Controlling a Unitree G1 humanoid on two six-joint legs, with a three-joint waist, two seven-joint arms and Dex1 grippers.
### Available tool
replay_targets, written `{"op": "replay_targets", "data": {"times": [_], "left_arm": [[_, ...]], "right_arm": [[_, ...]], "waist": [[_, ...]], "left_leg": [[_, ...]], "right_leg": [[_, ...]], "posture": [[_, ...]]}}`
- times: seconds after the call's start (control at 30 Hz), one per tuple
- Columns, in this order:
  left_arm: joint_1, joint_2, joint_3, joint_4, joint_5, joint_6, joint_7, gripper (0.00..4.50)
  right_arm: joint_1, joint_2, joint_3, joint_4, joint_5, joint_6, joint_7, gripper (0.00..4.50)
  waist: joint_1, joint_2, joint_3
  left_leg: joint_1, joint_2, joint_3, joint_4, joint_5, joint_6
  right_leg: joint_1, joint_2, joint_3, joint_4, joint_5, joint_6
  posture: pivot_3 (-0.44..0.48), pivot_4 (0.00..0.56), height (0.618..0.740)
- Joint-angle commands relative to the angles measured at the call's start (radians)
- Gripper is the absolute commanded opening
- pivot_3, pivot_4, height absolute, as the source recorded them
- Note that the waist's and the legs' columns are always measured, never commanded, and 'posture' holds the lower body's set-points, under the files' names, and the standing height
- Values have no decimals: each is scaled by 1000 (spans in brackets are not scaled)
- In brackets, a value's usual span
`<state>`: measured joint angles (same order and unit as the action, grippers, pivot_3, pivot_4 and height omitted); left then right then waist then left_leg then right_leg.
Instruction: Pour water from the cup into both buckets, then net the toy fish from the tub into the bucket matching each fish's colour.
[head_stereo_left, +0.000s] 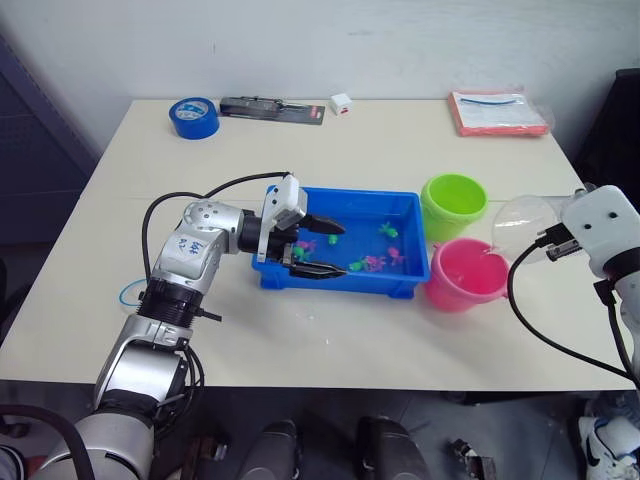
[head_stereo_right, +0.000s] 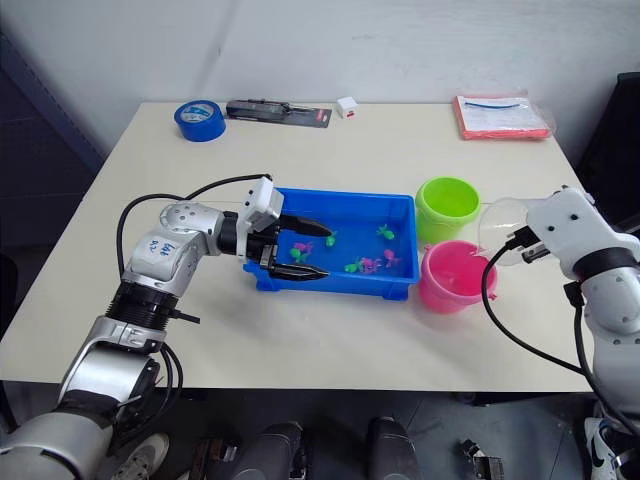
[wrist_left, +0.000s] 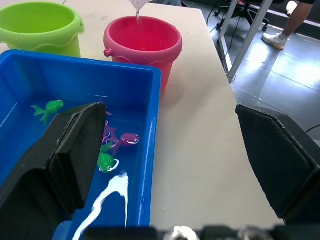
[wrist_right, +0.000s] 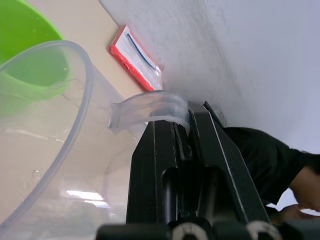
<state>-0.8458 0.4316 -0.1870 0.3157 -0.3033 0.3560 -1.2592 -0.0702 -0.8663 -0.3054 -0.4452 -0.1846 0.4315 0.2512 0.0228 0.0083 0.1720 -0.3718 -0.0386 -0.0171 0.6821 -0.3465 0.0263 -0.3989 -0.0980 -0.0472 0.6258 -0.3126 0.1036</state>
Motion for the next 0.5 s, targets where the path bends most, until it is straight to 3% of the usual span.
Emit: {"op": "replay_targets", "data": {"times": [0.03, 0.5], "left_arm": [[-1, 1, 11, -34, -5, -4, 1, 4500], [10, 7, 12, -43, -7, 3, 1, 4500]], "right_arm": [[-8, -4, -12, -7, -39, -48, 2, 657], [-24, 29, -22, 17, -54, -68, 29, 657]], "waist": [[0, 0, 0], [0, 0, 0]], "left_leg": [[0, 0, 0, 0, 0, 0], [0, 0, 0, 0, 0, 0]], "right_leg": [[0, 0, 0, 0, 0, 0], [0, 0, 0, 0, 0, 0]], "posture": [[0, 150, 737], [0, 150, 737]]}}
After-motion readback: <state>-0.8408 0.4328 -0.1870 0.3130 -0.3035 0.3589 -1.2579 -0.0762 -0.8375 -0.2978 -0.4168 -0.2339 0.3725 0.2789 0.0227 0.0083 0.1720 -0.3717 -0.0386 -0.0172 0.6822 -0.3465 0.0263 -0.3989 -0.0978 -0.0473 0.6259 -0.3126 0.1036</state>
